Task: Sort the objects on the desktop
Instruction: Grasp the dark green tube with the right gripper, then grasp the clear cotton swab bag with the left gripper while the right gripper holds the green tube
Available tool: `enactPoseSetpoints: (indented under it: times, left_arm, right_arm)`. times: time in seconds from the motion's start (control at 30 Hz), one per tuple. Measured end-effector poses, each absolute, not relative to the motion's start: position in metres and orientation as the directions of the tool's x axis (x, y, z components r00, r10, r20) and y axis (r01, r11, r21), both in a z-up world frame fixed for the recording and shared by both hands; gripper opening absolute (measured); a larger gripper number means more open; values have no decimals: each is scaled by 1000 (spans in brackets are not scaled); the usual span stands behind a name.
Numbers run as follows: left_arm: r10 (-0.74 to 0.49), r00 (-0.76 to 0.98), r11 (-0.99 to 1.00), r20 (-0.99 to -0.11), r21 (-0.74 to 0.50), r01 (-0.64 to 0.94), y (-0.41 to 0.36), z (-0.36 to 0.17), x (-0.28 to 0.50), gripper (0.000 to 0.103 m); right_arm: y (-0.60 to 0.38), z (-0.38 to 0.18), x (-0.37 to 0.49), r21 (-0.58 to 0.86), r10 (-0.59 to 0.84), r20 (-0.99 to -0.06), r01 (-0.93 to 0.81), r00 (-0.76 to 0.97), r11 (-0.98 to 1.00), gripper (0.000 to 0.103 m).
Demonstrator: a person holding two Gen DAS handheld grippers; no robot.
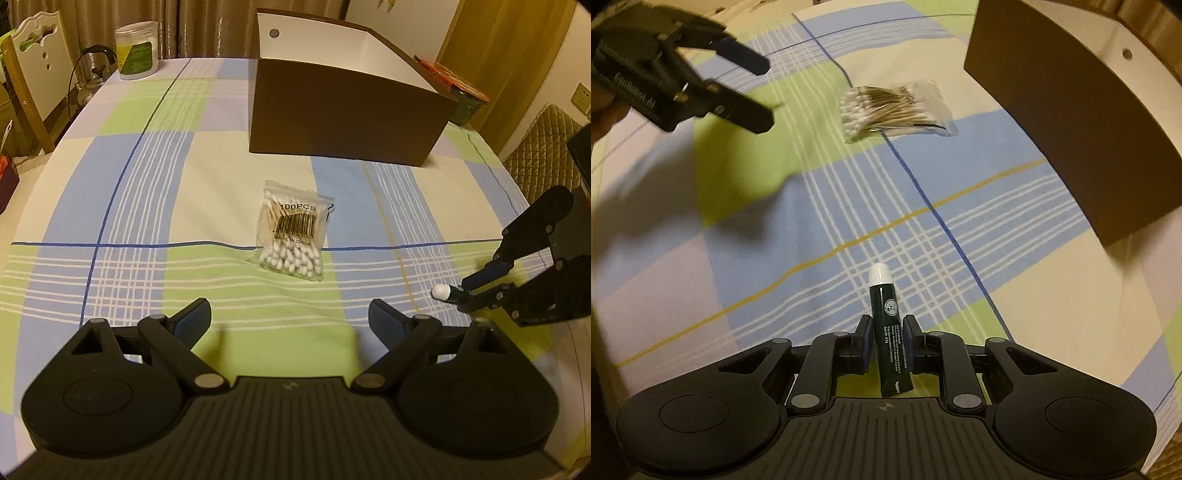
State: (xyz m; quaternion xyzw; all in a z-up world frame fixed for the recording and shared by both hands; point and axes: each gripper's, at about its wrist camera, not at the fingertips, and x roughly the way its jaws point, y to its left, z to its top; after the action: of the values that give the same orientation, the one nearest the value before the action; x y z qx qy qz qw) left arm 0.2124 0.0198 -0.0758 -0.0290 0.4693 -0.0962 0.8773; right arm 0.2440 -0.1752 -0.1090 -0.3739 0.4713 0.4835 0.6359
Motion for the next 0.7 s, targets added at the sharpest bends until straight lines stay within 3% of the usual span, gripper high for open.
enactPoseSetpoints:
  times: [0.5,0.7]
  left_arm:
    - [-189,535,979,-824,-114,171,19,-81,224,90]
    - [-190,543,977,-818,-104,185,16,-80,233,80]
  right_arm:
    - [-171,-110,246,-4,261,-961,-951,89,310,16]
    - [-173,-108,243,-14,269,-956,-933,118,359,15]
